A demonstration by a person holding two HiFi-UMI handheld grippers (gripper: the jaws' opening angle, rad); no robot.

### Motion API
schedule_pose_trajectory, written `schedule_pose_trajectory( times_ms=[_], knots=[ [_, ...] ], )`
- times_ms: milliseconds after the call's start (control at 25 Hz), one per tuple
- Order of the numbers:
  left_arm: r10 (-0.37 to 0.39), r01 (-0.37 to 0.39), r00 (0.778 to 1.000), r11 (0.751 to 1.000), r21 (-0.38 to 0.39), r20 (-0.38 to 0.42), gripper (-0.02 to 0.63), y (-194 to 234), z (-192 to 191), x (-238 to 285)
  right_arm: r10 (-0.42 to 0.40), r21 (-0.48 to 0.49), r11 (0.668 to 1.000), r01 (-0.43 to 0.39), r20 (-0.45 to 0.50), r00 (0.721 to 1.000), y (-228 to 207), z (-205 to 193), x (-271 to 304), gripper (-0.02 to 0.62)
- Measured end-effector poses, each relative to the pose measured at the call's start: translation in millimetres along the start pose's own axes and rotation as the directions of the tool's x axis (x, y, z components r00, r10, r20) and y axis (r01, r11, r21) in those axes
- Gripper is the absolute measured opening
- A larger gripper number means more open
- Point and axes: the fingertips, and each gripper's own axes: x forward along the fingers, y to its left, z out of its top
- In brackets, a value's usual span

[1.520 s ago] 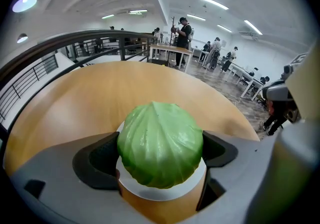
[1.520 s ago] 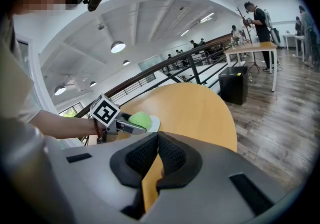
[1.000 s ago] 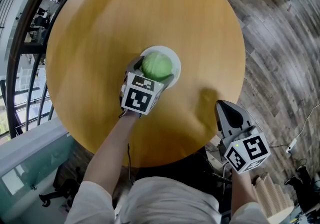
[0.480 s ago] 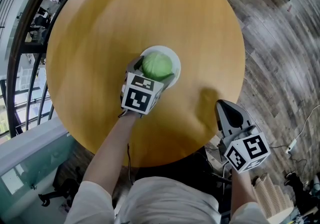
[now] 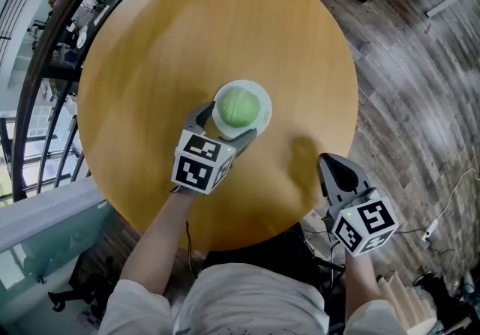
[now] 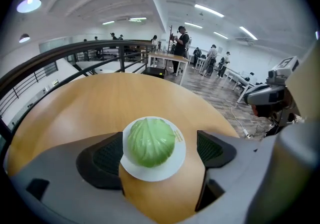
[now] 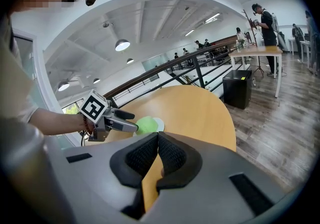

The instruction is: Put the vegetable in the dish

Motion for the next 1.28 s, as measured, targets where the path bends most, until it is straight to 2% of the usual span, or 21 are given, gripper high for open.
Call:
schedule_pose_trajectory(
  times_ms=[80, 120, 200, 320, 440, 680, 840, 960, 1120, 1280],
  knots=[
    [-0.003, 0.003, 0.999, 1.000, 0.006, 0.033, 0.476, -9, 7, -21, 0.005, -0.036, 0.999, -0.005, -0.002, 1.000, 7, 10, -8, 0.025],
    [0.004, -0.005, 0.998, 1.000, 0.010, 0.055, 0.439, -13, 11, -34, 0.007, -0.052, 0.999, -0.007, -0.001, 1.000, 12, 16, -13, 0.025],
    [0.027, -0.028, 0.993, 1.000, 0.009, 0.112, 0.310, -22, 21, -66, 0.013, -0.082, 0.997, -0.013, 0.005, 1.000, 24, 28, -25, 0.025],
    [0.049, -0.048, 0.977, 0.999, -0.008, 0.206, 0.163, -37, 33, -120, 0.019, -0.118, 0.993, -0.016, 0.027, 0.999, 46, 44, -45, 0.025],
    [0.067, -0.060, 0.956, 0.998, -0.034, 0.284, 0.056, -48, 39, -170, 0.011, -0.140, 0.990, -0.004, 0.047, 0.999, 67, 58, -61, 0.025],
    [0.113, -0.070, 0.923, 0.989, -0.128, 0.368, 0.023, -78, 15, -247, 0.034, -0.173, 0.985, -0.019, 0.080, 0.996, 118, 74, -87, 0.025],
    [0.143, -0.083, 0.918, 0.981, -0.174, 0.370, 0.023, -92, -12, -267, 0.050, -0.199, 0.980, -0.028, 0.105, 0.993, 147, 85, -93, 0.025],
    [0.137, -0.058, 0.911, 0.976, -0.208, 0.389, 0.023, -100, -23, -273, 0.060, -0.226, 0.974, -0.032, 0.118, 0.991, 162, 93, -99, 0.025],
    [0.108, -0.023, 0.900, 0.979, -0.201, 0.422, 0.023, -103, -18, -280, 0.065, -0.243, 0.970, -0.027, 0.151, 0.986, 173, 100, -106, 0.025],
    [0.108, -0.039, 0.897, 0.985, -0.166, 0.428, 0.022, -107, -6, -283, 0.059, -0.225, 0.974, -0.023, 0.155, 0.986, 166, 99, -109, 0.025]
  ],
)
